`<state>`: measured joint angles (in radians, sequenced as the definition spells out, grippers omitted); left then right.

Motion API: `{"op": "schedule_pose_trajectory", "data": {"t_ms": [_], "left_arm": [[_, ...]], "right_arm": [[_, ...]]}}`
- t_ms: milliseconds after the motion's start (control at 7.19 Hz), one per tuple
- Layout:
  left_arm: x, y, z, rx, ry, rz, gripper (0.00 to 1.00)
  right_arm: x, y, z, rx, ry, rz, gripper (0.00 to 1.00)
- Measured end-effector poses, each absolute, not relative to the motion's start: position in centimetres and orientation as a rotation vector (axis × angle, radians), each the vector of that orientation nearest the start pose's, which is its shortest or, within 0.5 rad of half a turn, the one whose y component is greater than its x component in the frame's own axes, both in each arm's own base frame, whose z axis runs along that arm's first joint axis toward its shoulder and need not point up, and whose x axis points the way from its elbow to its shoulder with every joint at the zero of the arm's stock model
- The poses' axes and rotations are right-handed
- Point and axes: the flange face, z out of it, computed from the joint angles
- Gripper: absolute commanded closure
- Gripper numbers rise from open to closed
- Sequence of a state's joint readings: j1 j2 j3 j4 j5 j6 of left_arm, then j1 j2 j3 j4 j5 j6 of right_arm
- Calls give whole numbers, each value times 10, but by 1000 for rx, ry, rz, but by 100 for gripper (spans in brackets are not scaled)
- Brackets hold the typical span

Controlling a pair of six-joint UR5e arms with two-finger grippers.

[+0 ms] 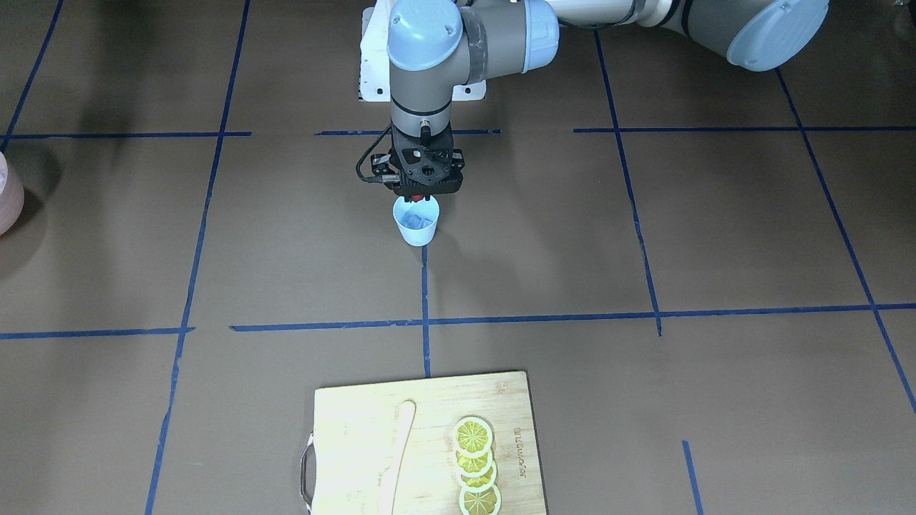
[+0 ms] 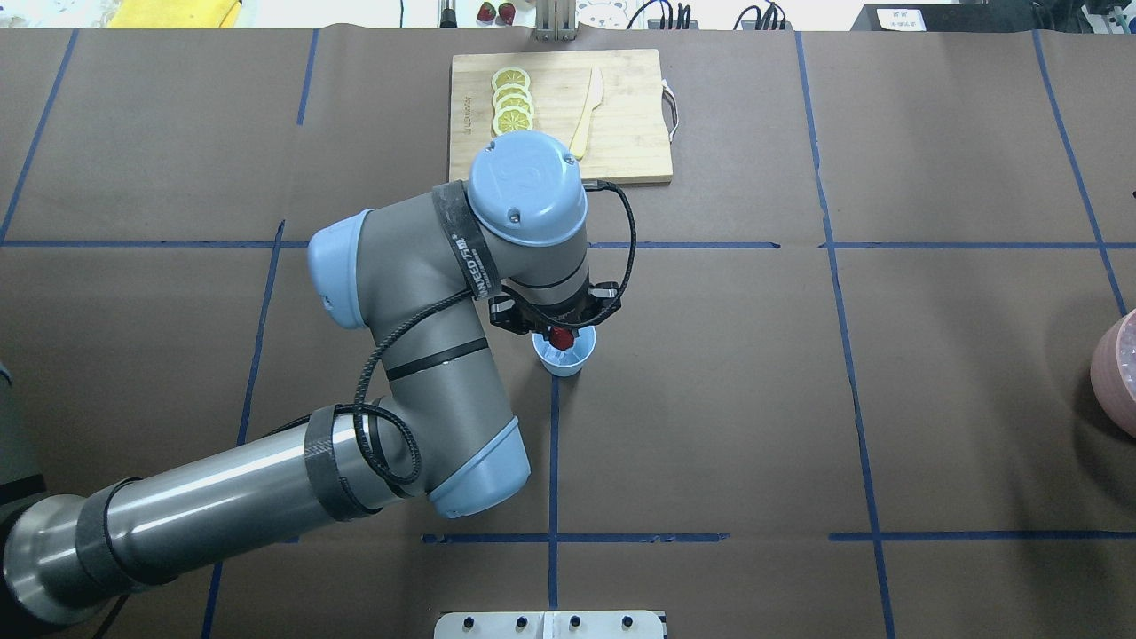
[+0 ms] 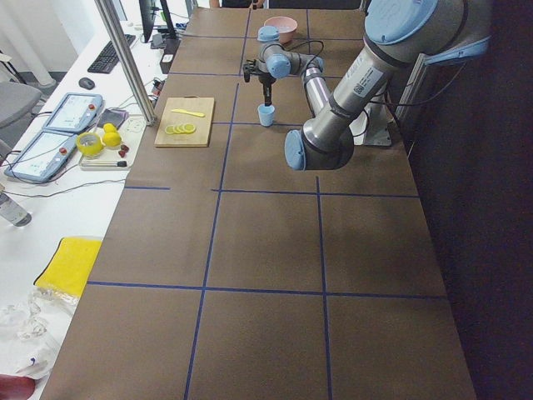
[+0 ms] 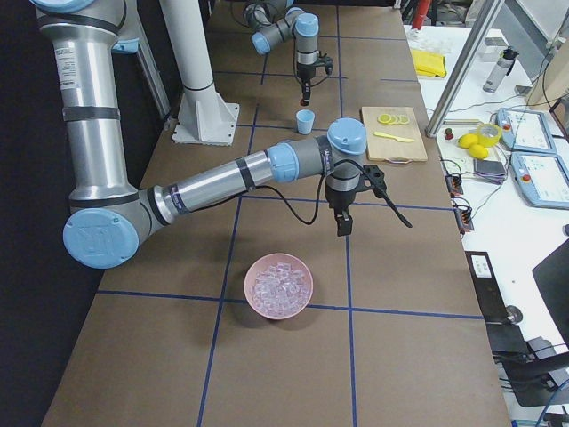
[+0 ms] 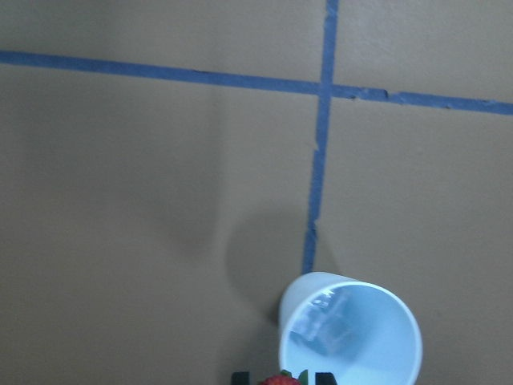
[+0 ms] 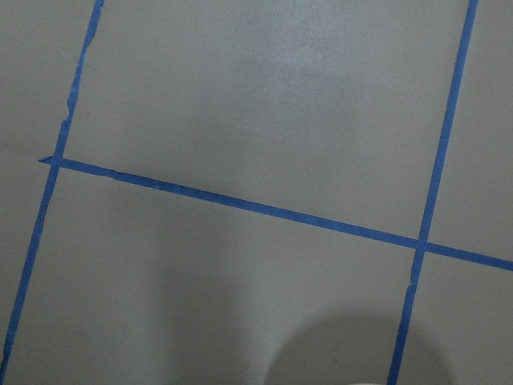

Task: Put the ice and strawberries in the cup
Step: 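Open the left gripper to drop the strawberry into the cup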

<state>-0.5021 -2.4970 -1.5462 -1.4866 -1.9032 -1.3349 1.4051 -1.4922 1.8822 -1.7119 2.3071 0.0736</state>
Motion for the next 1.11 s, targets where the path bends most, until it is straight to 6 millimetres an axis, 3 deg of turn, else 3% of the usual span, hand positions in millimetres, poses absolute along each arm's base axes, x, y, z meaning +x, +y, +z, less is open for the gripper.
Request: {"op": "schedule_pose_trajectory", "data": {"t_ms": [139, 278, 418, 557, 1113], "left_arm": [[587, -436, 105, 0, 866, -111, 93], [589, -437, 107, -1, 864, -110, 54], [590, -437, 108, -2, 864, -111, 21], [590, -438, 109, -1, 863, -112, 0], [581, -446, 107, 24, 866, -128, 0]], "right_arm": [[-19, -515, 484, 148, -756, -179, 1], [-19, -515, 484, 149, -756, -179, 1], [-19, -515, 483, 150, -757, -180, 1], [-19, -515, 483, 151, -757, -180, 1], [-19, -514, 484, 151, -756, -181, 1]]}}
